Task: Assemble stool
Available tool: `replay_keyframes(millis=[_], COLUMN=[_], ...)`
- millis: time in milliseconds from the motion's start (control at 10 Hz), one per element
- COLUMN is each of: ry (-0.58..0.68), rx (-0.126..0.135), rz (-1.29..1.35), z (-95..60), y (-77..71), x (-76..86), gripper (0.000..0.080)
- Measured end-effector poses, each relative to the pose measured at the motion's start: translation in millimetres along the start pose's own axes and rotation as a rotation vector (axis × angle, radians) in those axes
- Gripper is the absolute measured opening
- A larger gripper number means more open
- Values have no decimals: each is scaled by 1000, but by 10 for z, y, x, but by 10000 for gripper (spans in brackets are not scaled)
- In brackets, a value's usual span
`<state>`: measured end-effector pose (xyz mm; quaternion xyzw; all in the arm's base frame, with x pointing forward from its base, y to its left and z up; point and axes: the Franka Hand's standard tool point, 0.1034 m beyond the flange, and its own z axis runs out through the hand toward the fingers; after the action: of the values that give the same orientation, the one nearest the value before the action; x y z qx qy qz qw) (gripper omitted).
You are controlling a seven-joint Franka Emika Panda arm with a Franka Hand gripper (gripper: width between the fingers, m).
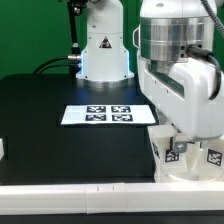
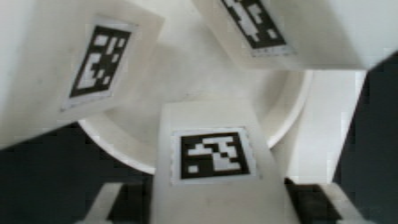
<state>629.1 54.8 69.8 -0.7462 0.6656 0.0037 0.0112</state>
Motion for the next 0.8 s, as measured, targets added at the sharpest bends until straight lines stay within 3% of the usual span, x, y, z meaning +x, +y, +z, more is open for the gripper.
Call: replay_keyframes(millis=[300, 400, 500, 600, 800], ry=[15, 15, 9, -5, -25], rx=[4, 6, 27, 55, 76], rz=[23, 22, 4, -7, -21], z=[7, 4, -98, -307, -515], y=[20, 16, -27, -54, -9], x=[9, 6, -1, 0, 40], gripper=[337, 518, 614, 614, 642])
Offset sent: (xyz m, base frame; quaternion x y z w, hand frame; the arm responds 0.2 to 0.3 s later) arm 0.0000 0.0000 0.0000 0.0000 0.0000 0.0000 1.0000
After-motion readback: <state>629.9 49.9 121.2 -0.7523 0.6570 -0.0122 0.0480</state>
